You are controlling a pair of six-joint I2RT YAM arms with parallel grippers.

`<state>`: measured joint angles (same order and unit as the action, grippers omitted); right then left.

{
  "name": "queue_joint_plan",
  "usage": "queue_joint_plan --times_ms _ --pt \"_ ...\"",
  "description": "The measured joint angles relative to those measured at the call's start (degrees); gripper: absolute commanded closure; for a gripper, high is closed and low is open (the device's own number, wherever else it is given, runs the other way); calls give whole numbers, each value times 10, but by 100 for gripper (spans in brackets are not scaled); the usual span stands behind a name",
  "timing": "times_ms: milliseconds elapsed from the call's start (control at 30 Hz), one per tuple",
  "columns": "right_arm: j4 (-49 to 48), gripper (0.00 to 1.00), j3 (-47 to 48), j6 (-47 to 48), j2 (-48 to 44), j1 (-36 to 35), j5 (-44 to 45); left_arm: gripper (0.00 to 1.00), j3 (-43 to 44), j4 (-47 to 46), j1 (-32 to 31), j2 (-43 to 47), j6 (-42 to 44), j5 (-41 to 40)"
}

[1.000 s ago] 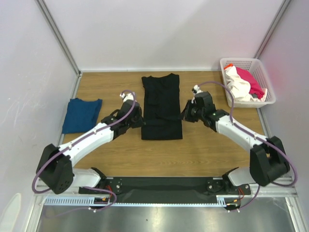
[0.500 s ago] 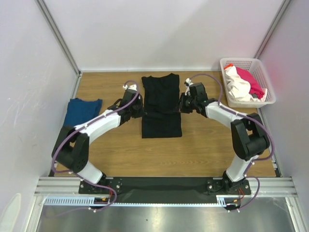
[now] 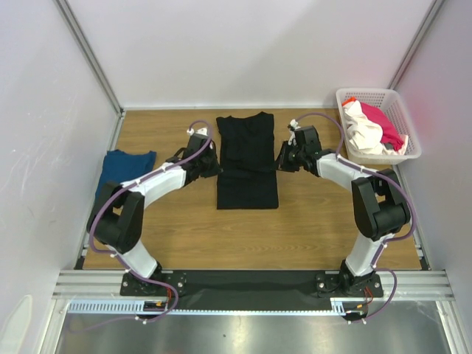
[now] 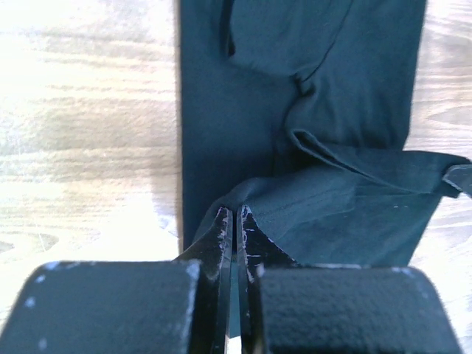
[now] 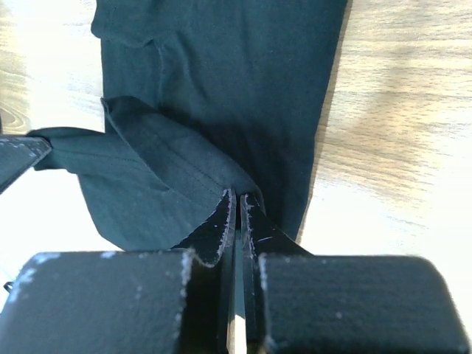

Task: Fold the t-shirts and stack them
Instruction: Fold the tshirt

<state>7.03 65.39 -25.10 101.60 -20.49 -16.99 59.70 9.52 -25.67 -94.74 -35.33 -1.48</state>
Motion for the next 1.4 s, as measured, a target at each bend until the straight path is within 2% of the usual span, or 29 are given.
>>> queue_joint_plan --times_ms 233,767,800,833,867,933,967,1033,1067,1100,1167,1200,1300,1367,1400 --pt "1 100 1 7 0 0 0 100 26 -6 1 -5 9 15" --pt "35 100 67 19 64 16 10 100 63 -12 9 -100 9 18" --pt "38 96 77 21 72 16 10 100 68 -13 10 -102 10 19" --pt "42 90 86 23 79 16 10 97 73 -12 10 -104 10 19" --pt "47 73 97 26 87 16 10 87 76 -12 10 -105 12 19" --pt "55 53 107 29 93 17 10 75 84 -10 11 -108 15 19" --pt "61 48 116 30 96 17 10 54 89 -7 12 -109 19 20" --pt "73 36 136 33 101 18 10 38 102 1 16 -110 28 26" --pt "84 32 150 35 102 19 10 26 111 9 20 -110 31 31" --pt "92 28 164 38 102 20 11 21 125 19 24 -110 38 33" --pt "105 27 196 43 101 22 11 16 158 38 31 -110 50 31" --pt "112 21 214 44 100 23 10 15 180 49 34 -110 57 29" --pt "121 19 236 47 78 23 8 11 221 69 38 -92 77 15" --pt "129 11 235 46 55 23 5 1 219 82 38 -57 85 12" --pt "125 2 225 43 38 22 4 0 205 79 37 -31 86 12"
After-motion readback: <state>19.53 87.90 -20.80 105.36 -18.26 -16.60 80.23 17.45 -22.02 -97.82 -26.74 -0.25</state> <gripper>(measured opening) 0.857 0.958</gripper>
